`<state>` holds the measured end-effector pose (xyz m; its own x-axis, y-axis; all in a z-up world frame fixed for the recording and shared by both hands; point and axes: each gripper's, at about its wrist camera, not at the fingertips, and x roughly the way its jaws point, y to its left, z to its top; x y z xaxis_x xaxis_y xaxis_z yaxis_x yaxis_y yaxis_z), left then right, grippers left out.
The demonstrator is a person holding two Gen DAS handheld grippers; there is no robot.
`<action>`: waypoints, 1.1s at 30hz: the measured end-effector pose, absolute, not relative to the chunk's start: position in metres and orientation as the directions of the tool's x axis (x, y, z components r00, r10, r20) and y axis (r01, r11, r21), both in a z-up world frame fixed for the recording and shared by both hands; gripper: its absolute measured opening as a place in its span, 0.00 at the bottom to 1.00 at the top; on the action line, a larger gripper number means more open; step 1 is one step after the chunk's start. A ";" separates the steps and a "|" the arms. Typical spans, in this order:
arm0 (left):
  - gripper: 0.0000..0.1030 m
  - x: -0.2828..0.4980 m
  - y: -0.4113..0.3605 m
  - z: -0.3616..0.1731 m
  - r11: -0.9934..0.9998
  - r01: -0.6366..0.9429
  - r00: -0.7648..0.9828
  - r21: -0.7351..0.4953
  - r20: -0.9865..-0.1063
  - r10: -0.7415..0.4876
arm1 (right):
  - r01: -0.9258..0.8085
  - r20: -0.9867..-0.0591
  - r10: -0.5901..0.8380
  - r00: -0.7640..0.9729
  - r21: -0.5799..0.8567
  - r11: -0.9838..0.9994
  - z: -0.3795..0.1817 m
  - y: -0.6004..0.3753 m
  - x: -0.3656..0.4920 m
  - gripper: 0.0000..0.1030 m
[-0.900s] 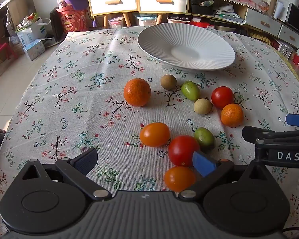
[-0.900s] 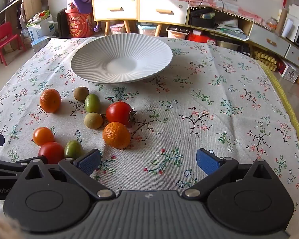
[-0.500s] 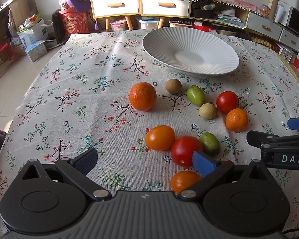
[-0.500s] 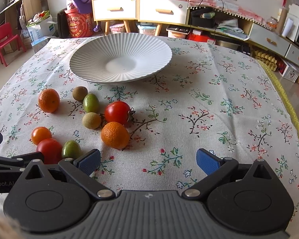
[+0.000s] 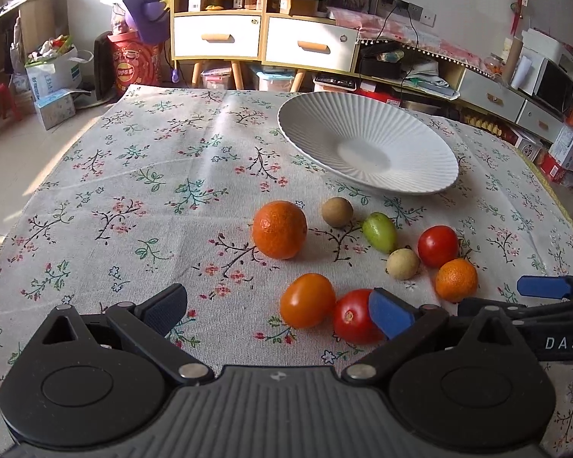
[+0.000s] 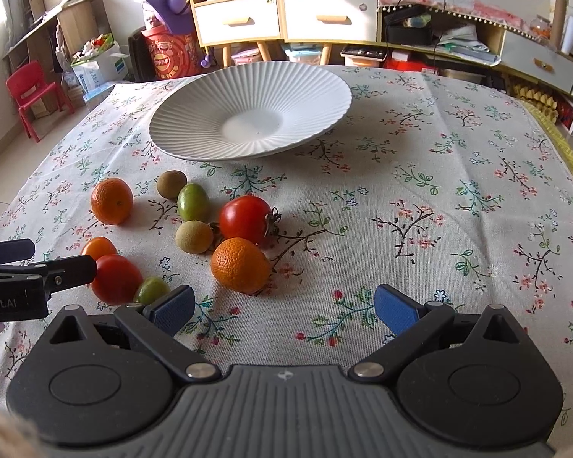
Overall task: Organize fruits
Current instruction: 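Move the left tool to the large orange while the right tool approaches the small orange, then close the left tool on the large orange while the right tool grasps the small orange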
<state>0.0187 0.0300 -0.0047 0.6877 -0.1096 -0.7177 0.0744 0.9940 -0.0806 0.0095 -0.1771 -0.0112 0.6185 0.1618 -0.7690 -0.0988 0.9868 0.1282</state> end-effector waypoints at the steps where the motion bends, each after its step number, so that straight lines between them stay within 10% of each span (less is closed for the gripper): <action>1: 0.93 0.020 0.031 -0.005 0.993 0.079 0.696 -0.083 -0.709 -0.114 | -0.106 -0.766 0.174 0.619 0.139 0.985 -0.012 -0.177 0.010 0.93; 9: 0.88 0.029 0.032 -0.011 0.984 0.123 0.753 -0.127 -0.634 -0.176 | -0.171 -0.734 0.243 0.635 0.173 0.970 -0.013 -0.170 0.007 0.78; 33: 0.30 0.047 0.033 -0.021 0.982 0.126 0.770 -0.142 -0.609 -0.187 | -0.180 -0.726 0.269 0.633 0.200 0.963 -0.016 -0.168 0.011 0.38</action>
